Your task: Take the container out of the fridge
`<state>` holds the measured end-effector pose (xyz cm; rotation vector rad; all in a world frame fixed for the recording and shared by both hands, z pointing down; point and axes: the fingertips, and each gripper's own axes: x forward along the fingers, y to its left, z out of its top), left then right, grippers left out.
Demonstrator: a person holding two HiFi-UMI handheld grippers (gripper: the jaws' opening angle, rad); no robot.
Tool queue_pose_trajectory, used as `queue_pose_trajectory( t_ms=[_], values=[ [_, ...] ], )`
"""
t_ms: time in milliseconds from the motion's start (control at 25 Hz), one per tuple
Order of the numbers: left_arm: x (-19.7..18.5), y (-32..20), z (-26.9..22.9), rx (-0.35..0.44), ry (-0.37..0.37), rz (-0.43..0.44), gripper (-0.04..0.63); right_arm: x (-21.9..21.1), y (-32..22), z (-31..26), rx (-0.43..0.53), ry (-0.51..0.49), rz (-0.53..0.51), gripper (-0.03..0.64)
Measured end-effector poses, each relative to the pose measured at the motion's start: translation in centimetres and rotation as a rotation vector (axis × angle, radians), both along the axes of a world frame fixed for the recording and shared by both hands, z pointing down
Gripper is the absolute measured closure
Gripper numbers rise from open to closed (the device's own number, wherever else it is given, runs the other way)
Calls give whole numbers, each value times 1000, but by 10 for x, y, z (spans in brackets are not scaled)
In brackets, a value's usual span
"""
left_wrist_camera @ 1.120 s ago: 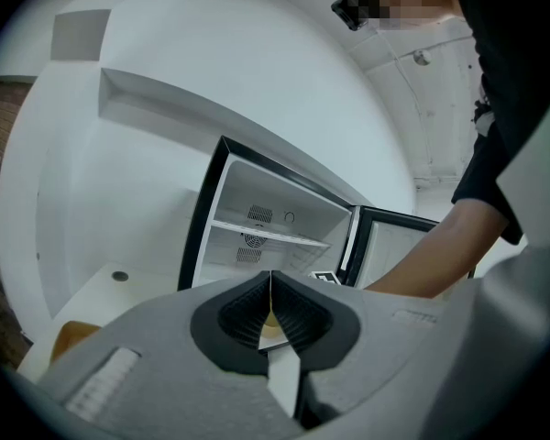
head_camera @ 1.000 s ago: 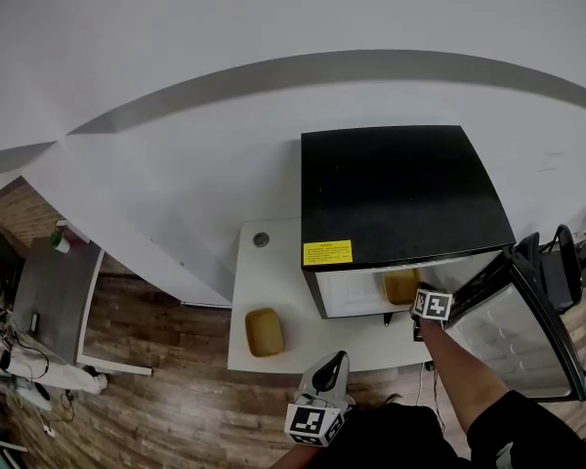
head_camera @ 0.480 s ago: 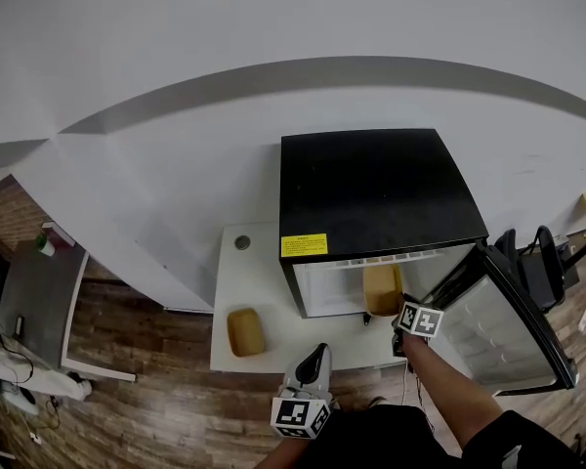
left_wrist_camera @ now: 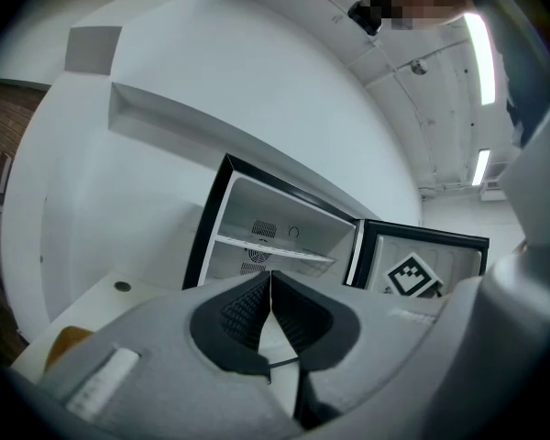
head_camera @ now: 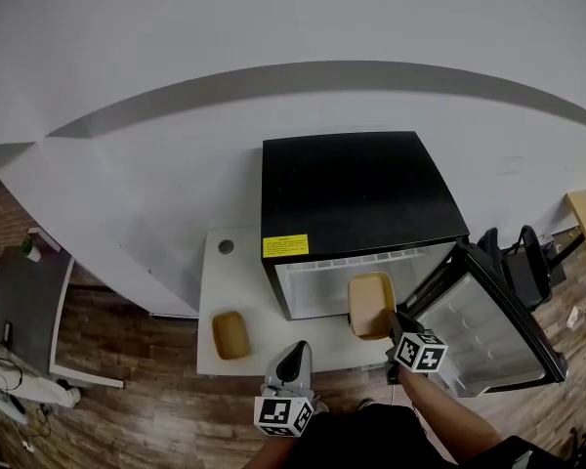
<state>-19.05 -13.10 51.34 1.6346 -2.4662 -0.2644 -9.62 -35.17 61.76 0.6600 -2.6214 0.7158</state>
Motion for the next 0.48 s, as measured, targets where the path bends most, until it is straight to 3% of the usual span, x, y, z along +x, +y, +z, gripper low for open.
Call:
queue_pose_trajectory(
  t_ms=[280,480],
  values=[
    [-11,16,-15,24,-22,-40,580,22,33,-53,119,-44,-50,603],
    [-15,26,-30,28,-82,-48,578,32,42,-92,194,-91,-44,603]
  ],
)
